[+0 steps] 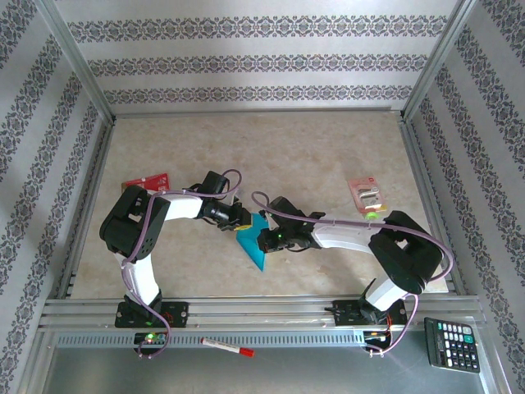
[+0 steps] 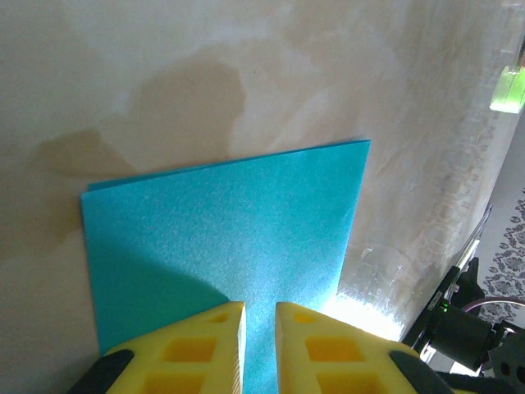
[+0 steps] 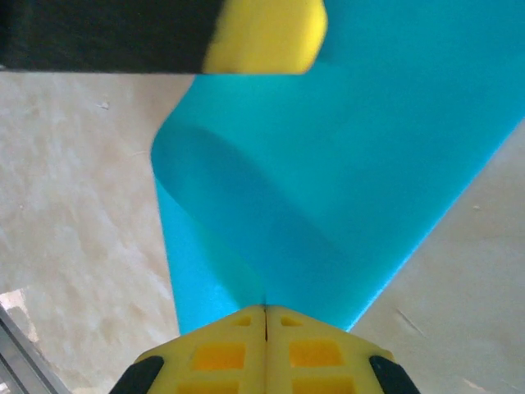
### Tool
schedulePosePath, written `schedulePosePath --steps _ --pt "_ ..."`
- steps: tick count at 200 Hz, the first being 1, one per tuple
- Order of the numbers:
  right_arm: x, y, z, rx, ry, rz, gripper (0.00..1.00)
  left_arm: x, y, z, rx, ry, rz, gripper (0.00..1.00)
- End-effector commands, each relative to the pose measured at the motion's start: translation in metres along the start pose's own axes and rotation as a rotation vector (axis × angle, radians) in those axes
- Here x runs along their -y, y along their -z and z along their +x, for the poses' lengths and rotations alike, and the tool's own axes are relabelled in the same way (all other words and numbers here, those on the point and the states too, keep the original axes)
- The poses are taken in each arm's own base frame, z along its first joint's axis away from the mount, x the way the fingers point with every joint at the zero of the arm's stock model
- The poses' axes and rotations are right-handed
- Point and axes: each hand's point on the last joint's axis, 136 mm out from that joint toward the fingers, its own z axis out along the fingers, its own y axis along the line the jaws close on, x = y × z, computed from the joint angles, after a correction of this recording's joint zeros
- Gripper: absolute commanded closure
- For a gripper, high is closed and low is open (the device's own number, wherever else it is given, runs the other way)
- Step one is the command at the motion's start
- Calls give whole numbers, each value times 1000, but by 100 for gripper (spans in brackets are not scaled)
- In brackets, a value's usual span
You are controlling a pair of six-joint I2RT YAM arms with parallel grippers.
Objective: Fold a paper plane with a square sheet of paper (pick it up from the middle)
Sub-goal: Third fold the triangle at the center of the table.
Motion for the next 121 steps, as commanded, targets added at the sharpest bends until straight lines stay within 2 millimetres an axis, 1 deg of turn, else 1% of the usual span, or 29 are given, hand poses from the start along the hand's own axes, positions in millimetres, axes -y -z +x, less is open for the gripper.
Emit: schedulePosePath --steps 1,51,121 --pt "12 -4 7 -29 -6 12 100 -23 -4 10 -30 35 -93 82" --pt "12 -7 0 -32 -2 9 100 -22 -4 8 -27 34 -93 82" --pt "11 -10 -4 -40 10 5 100 -22 -4 9 -32 36 -90 82"
